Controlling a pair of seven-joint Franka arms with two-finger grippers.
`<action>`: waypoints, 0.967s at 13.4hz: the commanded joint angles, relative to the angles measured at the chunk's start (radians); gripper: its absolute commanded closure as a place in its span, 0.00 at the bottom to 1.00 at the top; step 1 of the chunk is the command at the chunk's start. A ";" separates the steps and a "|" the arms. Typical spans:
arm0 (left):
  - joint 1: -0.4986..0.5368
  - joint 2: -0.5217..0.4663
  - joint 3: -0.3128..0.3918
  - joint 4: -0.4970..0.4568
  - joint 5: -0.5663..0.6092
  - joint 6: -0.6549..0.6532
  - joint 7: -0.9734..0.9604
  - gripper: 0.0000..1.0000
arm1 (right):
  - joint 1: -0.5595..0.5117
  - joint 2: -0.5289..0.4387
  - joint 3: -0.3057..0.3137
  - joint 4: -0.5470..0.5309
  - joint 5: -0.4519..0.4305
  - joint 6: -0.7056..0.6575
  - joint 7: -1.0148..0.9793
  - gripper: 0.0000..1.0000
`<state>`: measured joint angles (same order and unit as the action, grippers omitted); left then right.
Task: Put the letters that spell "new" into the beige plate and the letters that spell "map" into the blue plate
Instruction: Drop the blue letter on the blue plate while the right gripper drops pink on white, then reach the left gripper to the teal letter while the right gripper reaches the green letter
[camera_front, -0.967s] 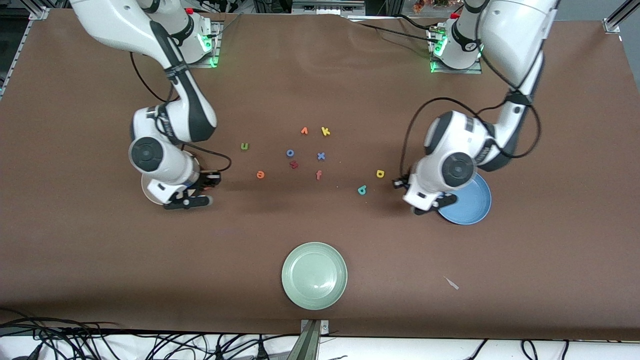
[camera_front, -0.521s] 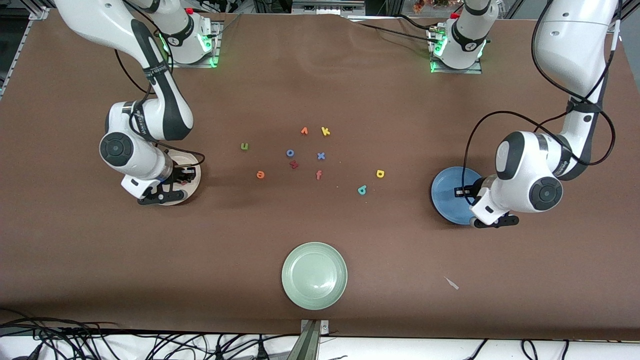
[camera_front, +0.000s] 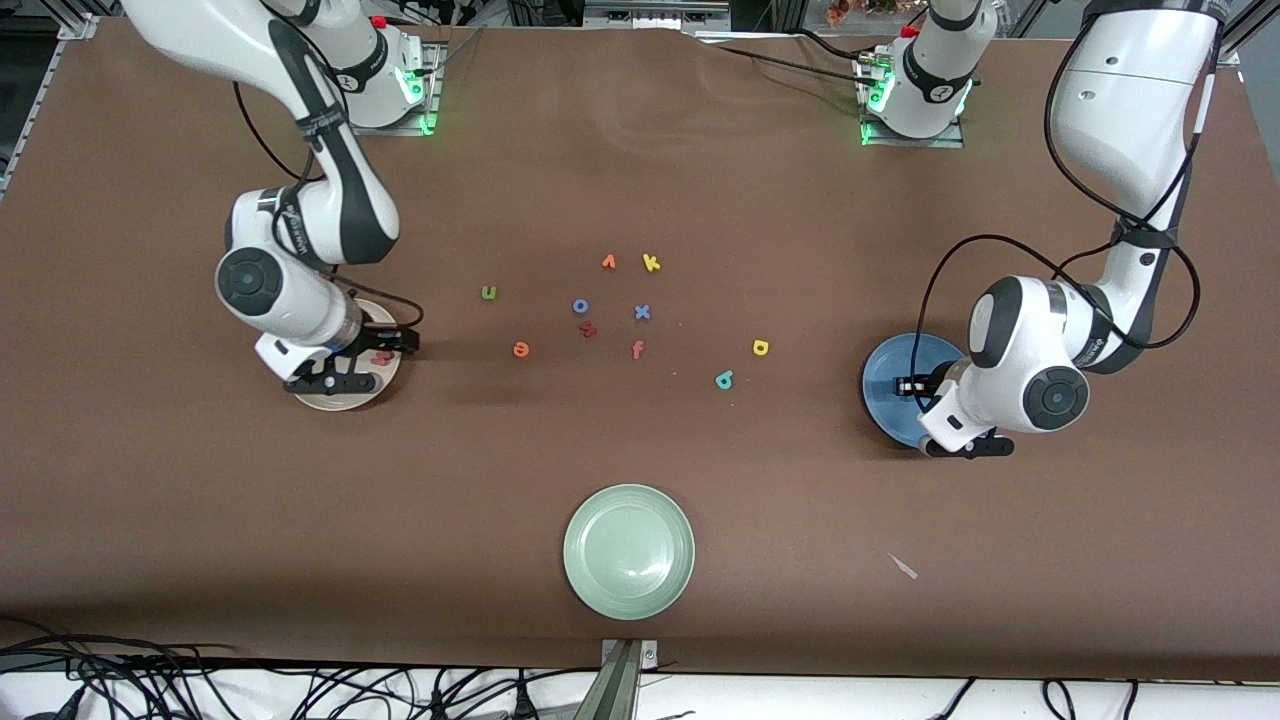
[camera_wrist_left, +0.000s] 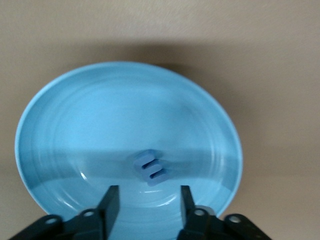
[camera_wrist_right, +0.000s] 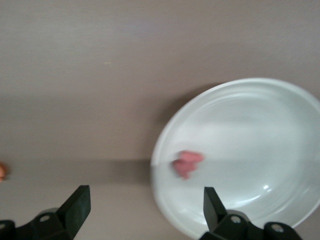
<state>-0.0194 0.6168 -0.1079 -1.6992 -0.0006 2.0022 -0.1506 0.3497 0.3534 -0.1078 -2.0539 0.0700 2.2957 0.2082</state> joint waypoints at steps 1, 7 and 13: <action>-0.008 -0.057 -0.045 -0.003 0.011 -0.017 -0.001 0.00 | 0.003 -0.079 0.060 -0.067 0.005 -0.012 0.140 0.00; -0.091 -0.051 -0.207 0.038 0.065 0.044 0.013 0.00 | 0.008 -0.162 0.170 -0.248 0.005 0.149 0.342 0.00; -0.211 0.072 -0.211 0.018 0.076 0.314 -0.061 0.00 | 0.009 -0.119 0.220 -0.310 0.005 0.283 0.427 0.00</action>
<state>-0.2120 0.6376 -0.3199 -1.6871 0.0384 2.2432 -0.1732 0.3600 0.2280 0.1051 -2.3372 0.0700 2.5360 0.6198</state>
